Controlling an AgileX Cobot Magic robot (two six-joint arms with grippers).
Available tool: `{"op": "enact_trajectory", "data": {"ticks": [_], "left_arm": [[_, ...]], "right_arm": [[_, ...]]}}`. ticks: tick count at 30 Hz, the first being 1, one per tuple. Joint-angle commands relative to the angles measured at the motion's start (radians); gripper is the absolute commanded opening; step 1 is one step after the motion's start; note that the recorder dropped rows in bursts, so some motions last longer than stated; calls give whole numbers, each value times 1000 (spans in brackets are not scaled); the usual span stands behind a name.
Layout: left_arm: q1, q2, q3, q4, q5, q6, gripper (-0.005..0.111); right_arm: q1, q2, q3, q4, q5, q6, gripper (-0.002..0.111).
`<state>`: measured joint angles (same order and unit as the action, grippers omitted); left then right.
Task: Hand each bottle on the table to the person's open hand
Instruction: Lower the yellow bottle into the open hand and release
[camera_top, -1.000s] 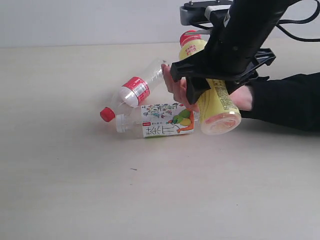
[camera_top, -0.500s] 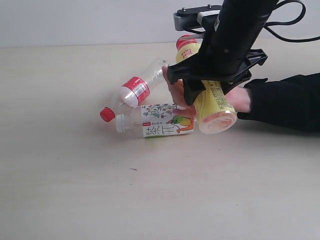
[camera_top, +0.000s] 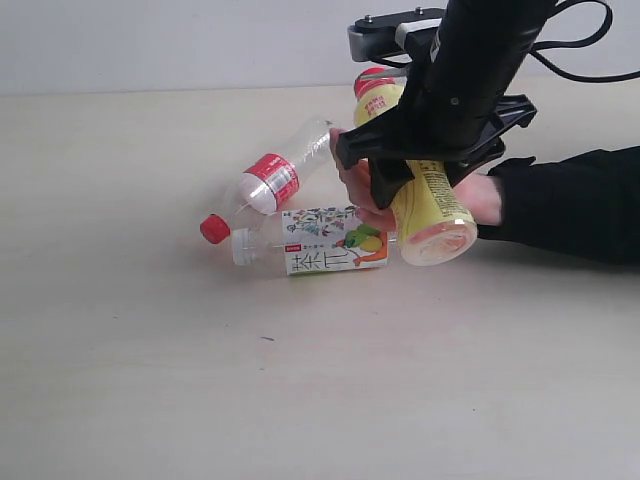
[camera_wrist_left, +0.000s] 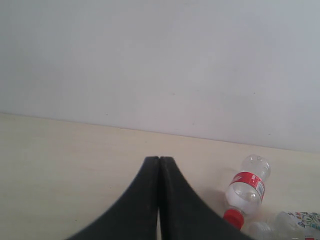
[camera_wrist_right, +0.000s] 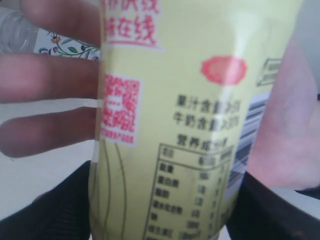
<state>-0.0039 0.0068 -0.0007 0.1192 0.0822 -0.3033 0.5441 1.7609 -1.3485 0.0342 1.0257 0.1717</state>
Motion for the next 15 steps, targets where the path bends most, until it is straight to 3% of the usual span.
{"op": "enact_trajectory", "data": {"ticks": [1, 7, 15], "left_arm": [[4, -7, 1, 2, 2, 4, 0], [4, -7, 1, 2, 2, 4, 0], [4, -7, 1, 2, 2, 4, 0]], "right_arm": [[-5, 0, -8, -11, -9, -4, 45], [-5, 0, -8, -11, -11, -4, 67], [-5, 0, -8, -27, -16, -4, 80]]}}
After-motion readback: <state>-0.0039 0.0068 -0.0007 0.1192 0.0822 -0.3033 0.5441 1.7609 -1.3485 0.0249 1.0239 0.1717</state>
